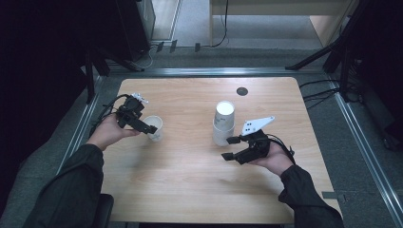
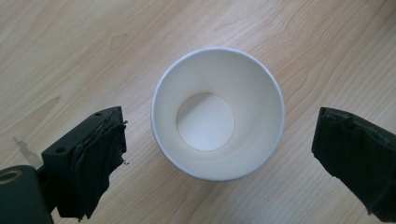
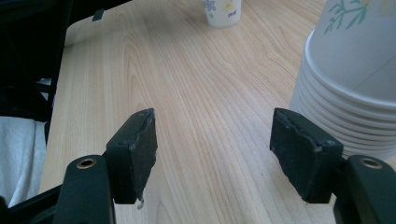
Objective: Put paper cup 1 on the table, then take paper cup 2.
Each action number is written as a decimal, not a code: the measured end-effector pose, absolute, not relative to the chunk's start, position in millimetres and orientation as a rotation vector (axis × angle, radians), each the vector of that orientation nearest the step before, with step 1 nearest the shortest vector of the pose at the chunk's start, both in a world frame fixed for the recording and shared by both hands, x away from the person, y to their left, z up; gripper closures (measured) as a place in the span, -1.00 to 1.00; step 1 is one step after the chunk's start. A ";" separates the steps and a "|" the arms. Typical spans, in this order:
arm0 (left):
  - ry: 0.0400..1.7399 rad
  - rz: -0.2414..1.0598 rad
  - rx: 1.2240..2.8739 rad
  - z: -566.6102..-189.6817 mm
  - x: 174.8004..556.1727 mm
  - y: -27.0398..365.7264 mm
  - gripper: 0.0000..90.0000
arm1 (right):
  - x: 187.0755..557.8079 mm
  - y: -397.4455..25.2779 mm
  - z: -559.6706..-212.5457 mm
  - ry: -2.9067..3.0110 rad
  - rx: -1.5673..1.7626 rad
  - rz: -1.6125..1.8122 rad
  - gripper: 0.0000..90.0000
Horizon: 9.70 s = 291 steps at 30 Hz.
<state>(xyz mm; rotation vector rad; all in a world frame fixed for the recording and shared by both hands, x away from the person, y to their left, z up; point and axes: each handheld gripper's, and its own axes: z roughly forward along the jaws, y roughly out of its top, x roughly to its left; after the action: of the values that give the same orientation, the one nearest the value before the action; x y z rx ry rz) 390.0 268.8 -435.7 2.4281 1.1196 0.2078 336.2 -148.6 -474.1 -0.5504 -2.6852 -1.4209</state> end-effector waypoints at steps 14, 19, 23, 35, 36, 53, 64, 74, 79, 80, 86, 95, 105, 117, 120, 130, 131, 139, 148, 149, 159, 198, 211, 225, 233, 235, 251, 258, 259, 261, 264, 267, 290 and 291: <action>1.045 0.241 2.300 -407.3 371.4 258.6 -0.93 | 336.2 -154.0 -469.5 -2.645 -0.537 -1.462 -0.22; 1.005 0.226 2.264 -402.1 364.9 244.2 -0.91 | 336.4 -157.4 -465.9 -2.606 -0.561 -1.474 -0.22; 0.984 0.223 2.235 -400.0 360.1 233.9 -0.85 | 335.8 -159.5 -462.5 -2.597 -0.575 -1.490 -0.23; 0.936 0.164 2.178 -413.7 350.5 211.5 -0.85 | 338.3 -168.1 -460.2 -2.664 -0.593 -1.449 -0.26; 0.931 0.169 2.174 -414.8 349.0 209.6 -0.85 | 338.6 -169.7 -459.8 -2.666 -0.595 -1.452 -0.25; 0.796 0.107 2.137 -430.2 316.0 181.1 -0.85 | 343.8 -182.3 -456.8 -2.715 -0.672 -1.474 -0.24; 0.747 0.071 2.106 -439.6 307.0 179.5 -0.69 | 349.1 -180.1 -453.2 -2.726 -0.713 -1.479 -0.23; 0.720 0.029 2.116 -448.2 305.5 176.3 -0.69 | 371.0 -187.2 -431.6 -2.789 -0.716 -1.415 -0.23; 0.720 0.030 2.108 -447.0 305.5 179.4 -0.69 | 383.4 -186.2 -417.9 -2.826 -0.687 -1.387 -0.23; 0.718 0.033 2.109 -447.1 305.2 179.6 -0.69 | 385.4 -185.7 -415.4 -2.828 -0.682 -1.375 -0.23; 0.717 0.022 2.123 -449.3 304.7 179.3 -0.69 | 396.0 -182.5 -405.4 -2.850 -0.656 -1.336 -0.28; 0.705 0.022 2.136 -450.1 303.7 178.0 -0.69 | 417.1 -165.2 -394.4 -2.877 -0.581 -1.192 -0.40; 0.704 0.021 2.126 -449.8 303.6 180.0 -0.69 | 428.1 -135.6 -390.3 -2.899 -0.522 -1.112 -0.46; 0.695 0.013 2.119 -448.9 303.4 178.9 -0.68 | 436.1 -105.8 -388.4 -2.945 -0.457 -0.945 -0.46; 0.690 0.016 2.120 -448.0 302.3 178.4 -0.68 | 437.9 -101.5 -388.6 -2.960 -0.452 -0.904 -0.46; 0.684 0.019 2.127 -448.1 301.6 177.4 -0.68 | 440.1 -95.1 -385.1 -2.981 -0.436 -0.852 -0.34; 0.684 0.020 2.127 -448.1 301.6 177.4 -0.68 | 440.0 -95.4 -384.6 -2.982 -0.443 -0.851 -0.34; 0.678 0.014 2.129 -448.0 301.1 176.9 -0.68 | 438.7 -98.3 -383.0 -2.982 -0.438 -0.854 -0.31; 0.684 0.018 2.123 -448.0 301.2 177.4 -0.68 | 437.7 -100.1 -374.4 -2.985 -0.428 -0.868 -0.30; 0.684 0.017 2.123 -448.1 301.4 177.5 -0.68 | 437.2 -100.4 -372.8 -2.983 -0.437 -0.860 -0.30; 0.696 0.006 2.106 -447.8 303.2 179.4 -0.68 | 433.9 -99.5 -356.7 -2.988 -0.428 -0.872 -0.30; 0.696 0.010 2.069 -446.8 304.7 181.3 -0.68 | 368.5 -107.2 -299.3 -2.956 -0.177 -1.025 -0.28; 0.672 0.000 2.079 -447.8 303.7 177.6 -0.68 | 353.4 -119.1 -345.3 -2.872 -0.199 -1.089 -0.28; 0.617 -0.017 2.089 -450.0 301.2 166.3 -0.68 | 346.5 -128.4 -391.3 -2.783 -0.254 -1.190 -0.27; 0.585 -0.036 2.107 -453.9 300.2 156.9 -0.68 | 343.1 -128.3 -414.0 -2.744 -0.291 -1.225 -0.27; 0.574 -0.044 2.109 -454.4 300.1 155.0 -0.68 | 342.1 -127.8 -420.2 -2.728 -0.295 -1.238 -0.27; 0.504 -0.123 2.118 -466.5 306.9 140.7 -0.68 | 339.1 -123.5 -440.6 -2.645 -0.305 -1.329 -0.27; 0.480 -0.150 2.108 -472.6 312.6 137.8 -0.67 | 339.4 -124.6 -448.6 -2.624 -0.329 -1.331 -0.27; 0.475 -0.154 2.106 -473.2 313.2 137.4 -0.66 | 339.2 -124.5 -448.7 -2.621 -0.330 -1.334 -0.27; 0.467 -0.156 2.108 -473.9 313.6 136.3 -0.66 | 339.0 -124.0 -448.5 -2.617 -0.330 -1.342 -0.27; 0.450 -0.160 2.111 -475.0 313.8 134.5 -0.66 | 338.4 -122.9 -447.5 -2.605 -0.330 -1.358 -0.27; 0.446 -0.161 2.109 -476.1 313.7 132.5 -0.65 | 337.8 -122.6 -446.1 -2.604 -0.330 -1.369 -0.27; 0.431 -0.164 2.124 -479.5 314.0 128.9 -0.62 | 336.4 -109.4 -446.7 -2.563 -0.328 -1.375 -0.27; 0.429 -0.162 2.127 -479.7 314.1 128.8 -0.62 | 336.3 -109.0 -446.7 -2.563 -0.330 -1.376 -0.27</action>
<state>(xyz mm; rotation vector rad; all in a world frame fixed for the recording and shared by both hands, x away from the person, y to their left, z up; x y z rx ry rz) 314.1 128.8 -479.7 2.1271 0.4288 -0.1619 336.3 -109.0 -446.7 -0.3298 -2.5625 -1.3762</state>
